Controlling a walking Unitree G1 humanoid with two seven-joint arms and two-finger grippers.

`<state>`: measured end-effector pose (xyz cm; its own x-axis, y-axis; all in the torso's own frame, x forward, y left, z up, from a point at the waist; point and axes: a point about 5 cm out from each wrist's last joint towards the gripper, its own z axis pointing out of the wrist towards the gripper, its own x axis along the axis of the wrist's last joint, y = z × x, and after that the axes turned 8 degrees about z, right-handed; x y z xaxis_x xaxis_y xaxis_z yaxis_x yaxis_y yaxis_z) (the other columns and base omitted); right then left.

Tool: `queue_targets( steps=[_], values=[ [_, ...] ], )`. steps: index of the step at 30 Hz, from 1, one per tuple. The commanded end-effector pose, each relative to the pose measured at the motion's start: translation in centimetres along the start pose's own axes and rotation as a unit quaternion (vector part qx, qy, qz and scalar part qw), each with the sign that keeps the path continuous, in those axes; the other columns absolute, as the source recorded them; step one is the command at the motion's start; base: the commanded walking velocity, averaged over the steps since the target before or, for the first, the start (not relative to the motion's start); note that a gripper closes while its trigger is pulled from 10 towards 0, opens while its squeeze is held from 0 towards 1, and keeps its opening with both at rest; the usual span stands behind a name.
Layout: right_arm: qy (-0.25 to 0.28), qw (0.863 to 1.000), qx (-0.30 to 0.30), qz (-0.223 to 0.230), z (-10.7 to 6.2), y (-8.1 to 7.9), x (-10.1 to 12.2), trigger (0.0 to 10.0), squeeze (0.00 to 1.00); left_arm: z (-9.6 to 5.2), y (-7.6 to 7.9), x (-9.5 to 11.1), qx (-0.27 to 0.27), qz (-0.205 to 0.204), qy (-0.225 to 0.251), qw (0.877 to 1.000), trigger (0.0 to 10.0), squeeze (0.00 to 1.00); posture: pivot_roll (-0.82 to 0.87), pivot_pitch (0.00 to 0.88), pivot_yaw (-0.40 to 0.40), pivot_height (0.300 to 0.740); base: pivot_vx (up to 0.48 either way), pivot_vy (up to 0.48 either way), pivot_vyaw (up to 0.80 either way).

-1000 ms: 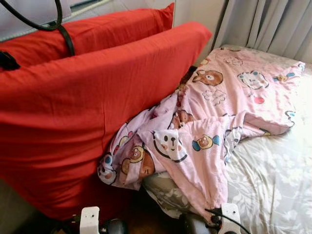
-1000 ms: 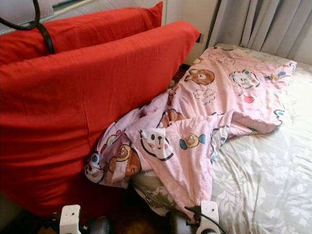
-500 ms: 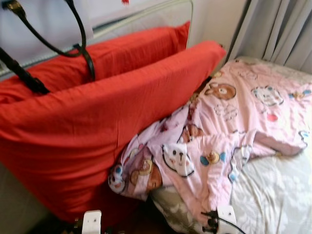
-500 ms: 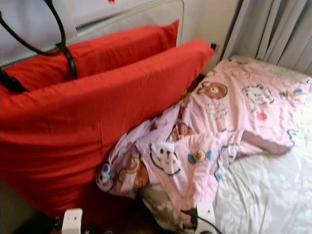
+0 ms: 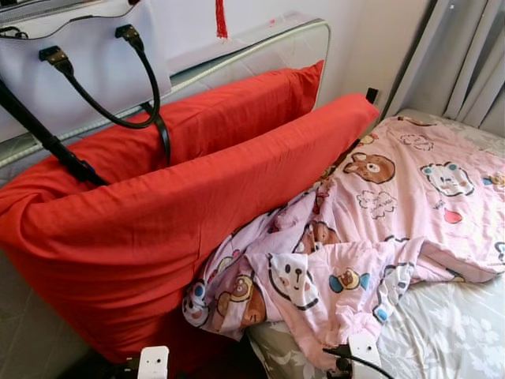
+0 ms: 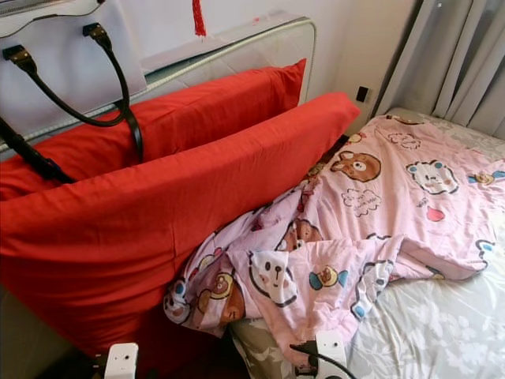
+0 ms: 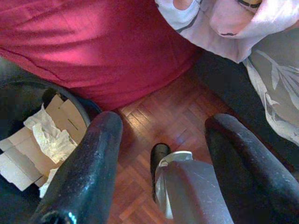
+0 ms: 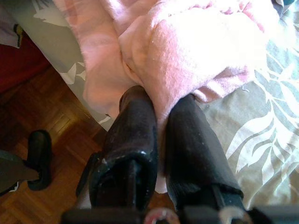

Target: Clean up the room

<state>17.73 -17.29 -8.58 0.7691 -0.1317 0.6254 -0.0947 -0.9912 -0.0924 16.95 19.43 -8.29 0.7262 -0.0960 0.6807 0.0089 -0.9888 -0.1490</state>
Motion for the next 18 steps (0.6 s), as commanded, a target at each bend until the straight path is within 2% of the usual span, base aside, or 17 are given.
queue_targets(
  steps=[1, 18],
  values=[
    [-0.007, 1.000, 0.000, -0.002, -0.07, -0.05, -0.39, 10.0, 0.00, -0.16, -0.03, -0.47, 0.001, 0.007, -0.007, 1.000, 10.0, 0.00, 0.07, 0.000, -0.034, 0.740, 0.000, 0.000, 0.00],
    [-0.007, 1.000, 0.000, -0.002, -0.07, -0.05, -0.39, 10.0, 0.00, -0.16, -0.03, -0.47, 0.001, 0.007, -0.007, 1.000, 10.0, 0.00, 0.07, 0.000, -0.034, 0.740, 0.000, 0.000, 0.00]
  ],
)
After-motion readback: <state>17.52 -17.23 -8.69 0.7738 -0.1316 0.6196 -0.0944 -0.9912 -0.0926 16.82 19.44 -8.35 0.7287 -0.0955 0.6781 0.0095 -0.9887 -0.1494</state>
